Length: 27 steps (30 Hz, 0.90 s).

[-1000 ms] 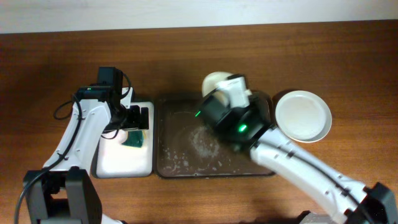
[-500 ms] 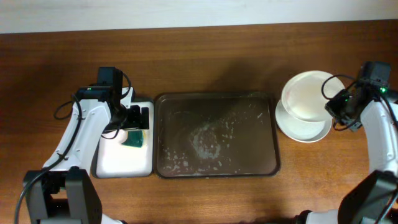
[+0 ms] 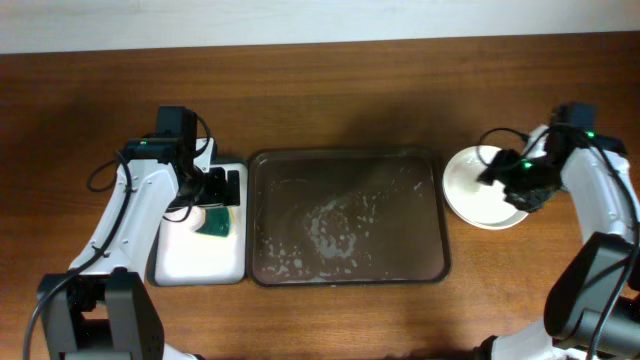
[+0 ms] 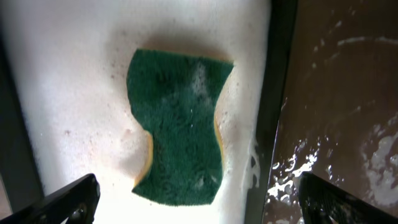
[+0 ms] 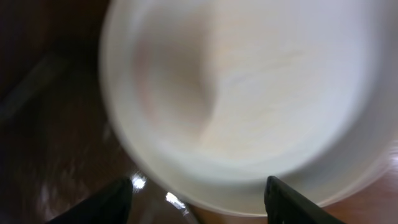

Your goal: Clean dirty plates on tray and stack at the side

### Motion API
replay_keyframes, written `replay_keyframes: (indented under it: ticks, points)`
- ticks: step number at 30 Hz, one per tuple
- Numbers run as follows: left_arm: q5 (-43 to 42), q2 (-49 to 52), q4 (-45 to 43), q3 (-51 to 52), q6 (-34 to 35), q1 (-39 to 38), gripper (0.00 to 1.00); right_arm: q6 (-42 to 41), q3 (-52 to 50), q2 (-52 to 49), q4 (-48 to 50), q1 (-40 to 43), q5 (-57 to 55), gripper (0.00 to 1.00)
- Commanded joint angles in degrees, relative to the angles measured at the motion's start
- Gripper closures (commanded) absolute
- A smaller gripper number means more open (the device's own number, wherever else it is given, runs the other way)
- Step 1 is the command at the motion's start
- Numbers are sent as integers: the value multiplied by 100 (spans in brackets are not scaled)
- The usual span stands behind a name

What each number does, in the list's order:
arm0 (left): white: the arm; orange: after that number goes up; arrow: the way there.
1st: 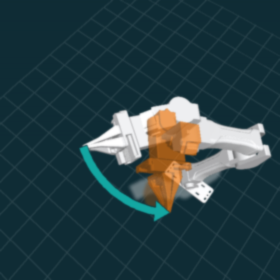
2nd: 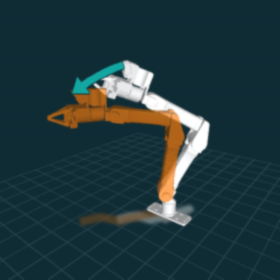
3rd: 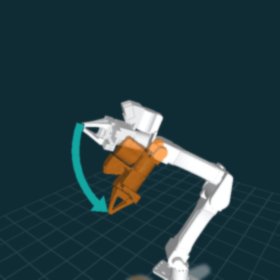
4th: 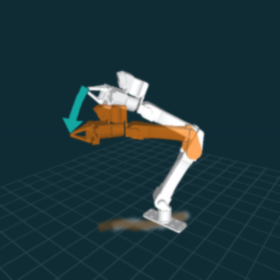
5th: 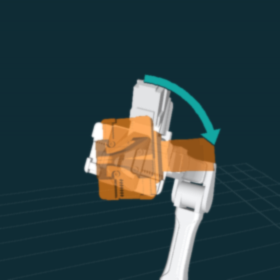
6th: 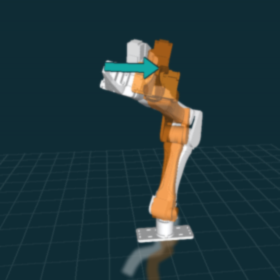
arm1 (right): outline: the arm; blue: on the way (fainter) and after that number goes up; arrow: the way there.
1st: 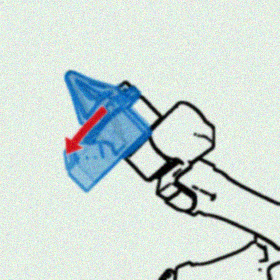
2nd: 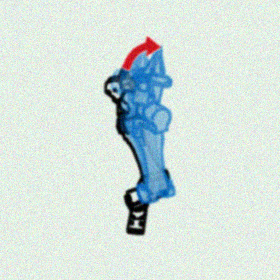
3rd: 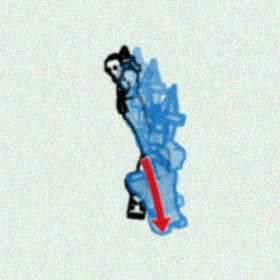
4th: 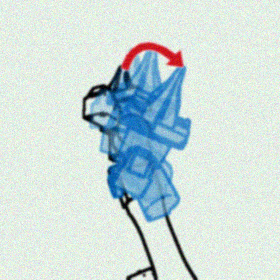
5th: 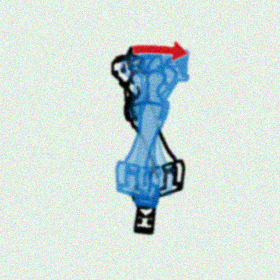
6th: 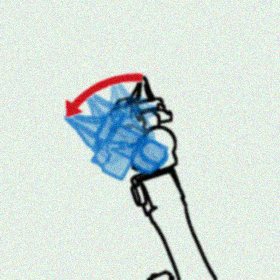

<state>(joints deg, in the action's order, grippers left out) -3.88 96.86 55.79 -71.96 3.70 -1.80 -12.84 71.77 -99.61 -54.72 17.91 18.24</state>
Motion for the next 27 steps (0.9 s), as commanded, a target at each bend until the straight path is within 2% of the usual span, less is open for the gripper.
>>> replay_keyframes:
  ticks: [1,5,7,12,15,18,19,22,26,27]
  points:
    - [-48,-61,-107,-17,229,22,1,815,-50,-50,-251,-776,332,21]
    - [-107,-61,402,-17,317,26,1,793,-50,26,-717,-1589,-448,13]
    - [-107,-61,848,-20,317,26,1,767,-50,184,-916,-1867,-481,9]
    - [-116,-85,1720,22,317,26,1,584,-52,778,-1349,-2247,-544,9]
    - [-133,-389,1731,343,317,20,1,472,-216,1329,-1316,-2426,-680,9]
    - [-131,-1360,1235,1095,315,20,1,269,-863,2433,-796,-2780,-1104,9]
    - [-127,-1840,964,1410,313,20,1,264,-1078,2800,-610,-2885,-1128,1]
    - [-129,-3473,142,2356,299,9,1,-13,-1742,4076,-136,-3206,-1523,1]
    - [-122,-5766,-481,3237,181,11,1,-9,-2310,5755,31,-3348,-1709,1]
    - [-125,-6048,-568,3309,181,11,1,-9,-2337,5960,28,-3348,-1725,2]
